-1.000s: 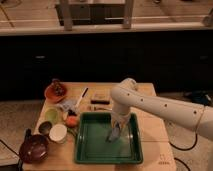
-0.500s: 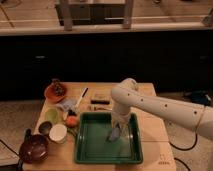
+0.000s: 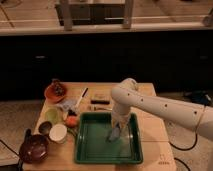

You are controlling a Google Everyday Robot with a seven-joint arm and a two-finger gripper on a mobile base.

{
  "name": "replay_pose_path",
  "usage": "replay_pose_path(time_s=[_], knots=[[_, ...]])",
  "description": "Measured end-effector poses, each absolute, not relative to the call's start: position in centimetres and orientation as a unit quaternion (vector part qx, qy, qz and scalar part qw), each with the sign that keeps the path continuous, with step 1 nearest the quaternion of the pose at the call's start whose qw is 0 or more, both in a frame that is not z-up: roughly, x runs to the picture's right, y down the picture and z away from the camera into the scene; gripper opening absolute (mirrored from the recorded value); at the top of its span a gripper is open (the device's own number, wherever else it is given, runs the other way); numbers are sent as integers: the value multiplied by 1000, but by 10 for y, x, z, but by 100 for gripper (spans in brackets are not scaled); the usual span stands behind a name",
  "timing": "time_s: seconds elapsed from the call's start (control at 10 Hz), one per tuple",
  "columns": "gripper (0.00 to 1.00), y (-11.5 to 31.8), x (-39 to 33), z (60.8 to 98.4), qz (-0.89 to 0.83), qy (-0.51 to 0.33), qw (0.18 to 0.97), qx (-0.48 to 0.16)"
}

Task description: Place sponge in tray

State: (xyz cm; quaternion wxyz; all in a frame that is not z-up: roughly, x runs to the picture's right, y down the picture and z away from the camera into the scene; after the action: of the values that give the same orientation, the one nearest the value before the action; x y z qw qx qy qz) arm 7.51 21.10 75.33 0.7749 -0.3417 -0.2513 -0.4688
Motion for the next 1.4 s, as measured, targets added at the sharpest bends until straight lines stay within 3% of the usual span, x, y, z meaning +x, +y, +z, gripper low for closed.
replay_pose_path(time_s=[0.2,0.3,0.5,1.4], knots=[[54,210,75,754,-469,-252,775,-341],[68,208,74,755,-469,-252,775,-340],[80,207,74,756,-470,-252,774,-342],[80,205,76,754,-476,-256,771,-336]])
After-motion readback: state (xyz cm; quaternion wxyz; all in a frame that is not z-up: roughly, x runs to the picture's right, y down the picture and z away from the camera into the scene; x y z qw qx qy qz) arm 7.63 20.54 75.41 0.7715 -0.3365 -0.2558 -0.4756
